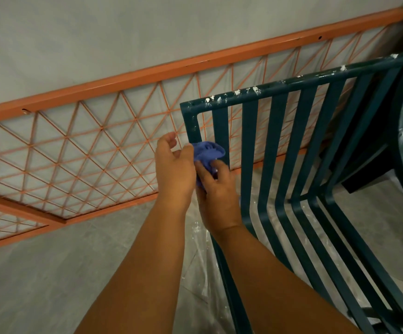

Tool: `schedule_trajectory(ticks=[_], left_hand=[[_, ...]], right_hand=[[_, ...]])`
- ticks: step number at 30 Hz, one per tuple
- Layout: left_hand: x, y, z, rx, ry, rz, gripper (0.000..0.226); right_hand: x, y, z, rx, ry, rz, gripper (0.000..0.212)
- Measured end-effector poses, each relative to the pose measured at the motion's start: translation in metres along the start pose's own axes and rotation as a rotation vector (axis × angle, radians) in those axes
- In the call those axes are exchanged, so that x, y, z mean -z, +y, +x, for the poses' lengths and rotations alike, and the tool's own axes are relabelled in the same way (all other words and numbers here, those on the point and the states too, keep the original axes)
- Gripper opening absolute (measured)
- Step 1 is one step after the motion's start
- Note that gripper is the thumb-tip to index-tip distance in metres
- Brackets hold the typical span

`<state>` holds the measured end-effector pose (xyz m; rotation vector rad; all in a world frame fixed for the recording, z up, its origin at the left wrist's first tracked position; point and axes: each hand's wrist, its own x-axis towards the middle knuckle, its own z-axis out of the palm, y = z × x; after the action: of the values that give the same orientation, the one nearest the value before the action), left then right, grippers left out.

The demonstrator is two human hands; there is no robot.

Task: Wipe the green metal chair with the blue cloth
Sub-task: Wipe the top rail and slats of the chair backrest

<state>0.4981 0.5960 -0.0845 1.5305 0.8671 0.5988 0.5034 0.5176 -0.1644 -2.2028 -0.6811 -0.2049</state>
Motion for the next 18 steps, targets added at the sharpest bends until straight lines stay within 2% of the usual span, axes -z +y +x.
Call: schedule_trajectory(ticks=[3,6,8,10,13,16,18], left_hand=[[0.002,0.001,0.007,0.173,-0.15,-0.189,0.034],[0.006,-0.002,0.01,0.258,-0.145,-0.25,0.032],[0.01,-0.004,0.01,0.29,-0.116,-0.282,0.031],[0.013,-0.009,0.011,0.321,-0.139,-0.342,0.04],[0.013,-0.012,0.01,0.355,-0.173,-0.383,0.044],[0.012,-0.015,0.012,0.365,-0.172,-0.395,0.045],[0.013,-0.016,0.013,0.395,-0.165,-0.403,0.048]], right_hand=[[0.007,0.005,0.003,-0.02,-0.004,0.067,0.037],[0.031,-0.014,0.027,-0.173,0.141,0.205,0.028],[0.043,-0.036,0.048,-0.123,0.3,0.236,0.028],[0.043,-0.052,0.068,0.021,0.341,0.161,0.036],[0.03,-0.052,0.078,0.143,0.087,-0.047,0.055],[0.015,-0.027,0.061,0.19,-0.12,-0.161,0.053],[0.011,-0.011,0.044,0.186,-0.191,-0.118,0.054]])
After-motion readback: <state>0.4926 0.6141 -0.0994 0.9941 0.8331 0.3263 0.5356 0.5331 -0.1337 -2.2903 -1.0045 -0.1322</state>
